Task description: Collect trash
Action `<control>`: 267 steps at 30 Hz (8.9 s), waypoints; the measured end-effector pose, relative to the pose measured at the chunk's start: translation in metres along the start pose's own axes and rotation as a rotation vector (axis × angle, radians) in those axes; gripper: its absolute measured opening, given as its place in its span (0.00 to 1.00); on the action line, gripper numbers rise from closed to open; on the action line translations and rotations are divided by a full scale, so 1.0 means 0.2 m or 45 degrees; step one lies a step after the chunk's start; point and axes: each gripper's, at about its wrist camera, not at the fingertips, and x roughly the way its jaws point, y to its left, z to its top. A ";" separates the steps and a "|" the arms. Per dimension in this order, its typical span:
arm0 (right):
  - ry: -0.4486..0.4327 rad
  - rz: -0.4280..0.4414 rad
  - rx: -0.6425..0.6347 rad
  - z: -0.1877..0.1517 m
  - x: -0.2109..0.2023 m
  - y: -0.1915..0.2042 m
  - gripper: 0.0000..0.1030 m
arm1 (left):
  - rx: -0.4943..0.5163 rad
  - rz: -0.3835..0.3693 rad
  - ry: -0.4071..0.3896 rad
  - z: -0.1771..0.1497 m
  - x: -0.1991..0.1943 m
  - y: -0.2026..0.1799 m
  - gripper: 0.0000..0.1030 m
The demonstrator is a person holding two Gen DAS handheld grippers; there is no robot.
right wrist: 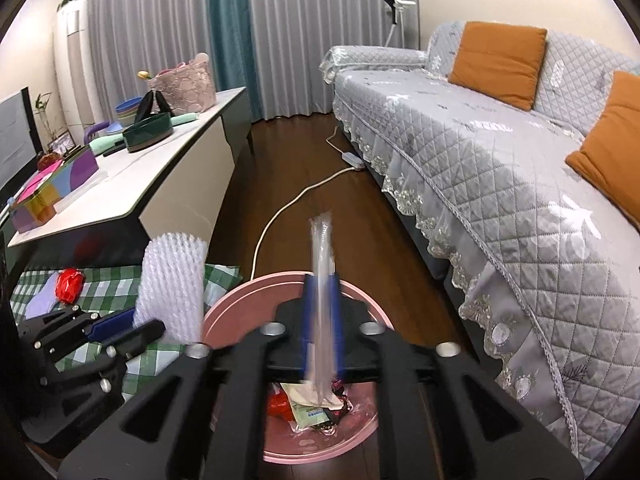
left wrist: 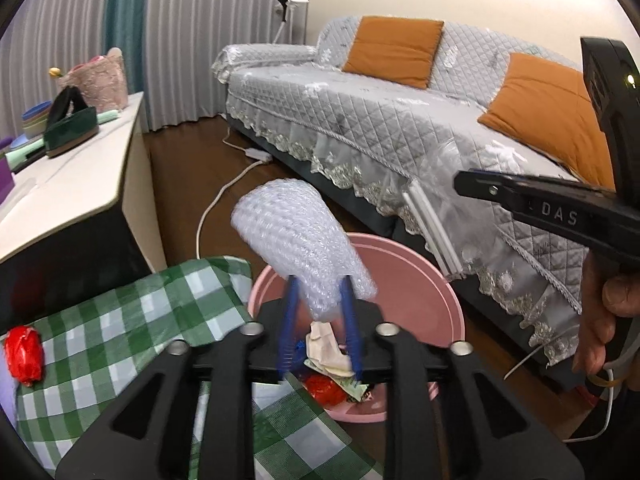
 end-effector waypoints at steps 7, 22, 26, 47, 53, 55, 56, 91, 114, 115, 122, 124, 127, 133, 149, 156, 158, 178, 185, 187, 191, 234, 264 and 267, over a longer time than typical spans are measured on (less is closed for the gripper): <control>-0.021 -0.006 0.008 0.01 -0.01 0.01 0.53 | -0.019 0.025 -0.001 -0.04 -0.06 0.02 0.26; -0.096 0.077 -0.016 0.04 -0.15 0.22 0.53 | -0.052 0.174 -0.049 -0.15 -0.53 0.20 0.26; -0.136 0.124 -0.049 0.04 -0.23 0.33 0.53 | -0.089 0.230 -0.046 -0.24 -0.66 0.30 0.26; -0.098 0.529 -0.230 -0.07 -0.15 1.12 0.34 | -0.470 0.616 -0.082 -0.69 -1.00 1.13 0.26; -0.037 0.580 -0.288 -0.11 -0.03 1.37 0.34 | -0.513 0.686 -0.050 -0.70 -0.96 1.30 0.26; -0.017 0.588 -0.302 -0.12 0.02 1.44 0.35 | -0.547 0.697 -0.035 -0.70 -0.94 1.36 0.26; -0.008 0.591 -0.309 -0.12 0.05 1.47 0.35 | -0.563 0.702 -0.024 -0.71 -0.93 1.39 0.26; 0.282 0.554 -0.481 -0.29 0.69 2.14 0.76 | -0.737 0.804 0.193 -0.78 -0.78 1.76 0.26; 0.231 0.541 -0.492 -0.24 0.41 1.82 0.74 | -0.798 0.728 0.117 -0.76 -0.71 1.83 0.63; 0.228 0.539 -0.497 -0.24 0.39 1.80 0.74 | -0.793 0.723 0.141 -0.77 -0.68 1.83 0.62; 0.198 0.512 -0.500 -0.22 0.25 1.65 0.74 | -0.682 0.693 0.148 -0.72 -0.68 1.72 0.10; 0.181 0.503 -0.498 -0.21 0.20 1.61 0.74 | -0.664 0.678 0.123 -0.70 -0.70 1.68 0.09; 0.150 0.487 -0.487 -0.19 0.11 1.54 0.74 | -0.626 0.675 0.102 -0.67 -0.75 1.61 0.08; 0.087 0.445 -0.473 -0.16 -0.07 1.41 0.74 | -0.580 0.681 0.034 -0.62 -0.89 1.48 0.07; -0.052 0.338 -0.407 -0.09 -0.42 1.12 0.74 | -0.416 0.709 -0.147 -0.48 -1.22 1.12 0.07; -0.092 0.302 -0.380 -0.06 -0.50 0.99 0.74 | -0.377 0.677 -0.181 -0.46 -1.25 0.99 0.07; -0.099 0.293 -0.376 -0.05 -0.51 0.96 0.74 | -0.367 0.664 -0.184 -0.46 -1.25 0.95 0.07; -0.138 0.132 -0.220 -0.09 -0.40 0.44 0.74 | -0.228 0.526 -0.162 -0.35 -0.99 0.60 0.07; -0.162 0.052 -0.192 -0.09 -0.39 0.32 0.74 | -0.198 0.471 -0.137 -0.31 -0.85 0.51 0.07; -0.158 0.046 -0.165 -0.08 -0.38 0.28 0.74 | -0.199 0.448 -0.129 -0.30 -0.81 0.49 0.07; -0.154 0.020 -0.122 -0.07 -0.34 0.21 0.74 | -0.175 0.407 -0.113 -0.26 -0.72 0.43 0.07; 0.003 -0.078 -0.053 -0.06 0.02 0.06 0.75 | 0.003 0.110 -0.050 0.17 0.07 0.09 0.07; -0.140 0.004 -0.053 -0.08 -0.42 0.33 0.95 | -0.155 0.315 -0.230 -0.07 -0.88 0.31 0.90; -0.157 0.007 -0.044 -0.13 -0.50 0.39 0.95 | -0.207 0.359 -0.236 -0.16 -1.03 0.33 0.92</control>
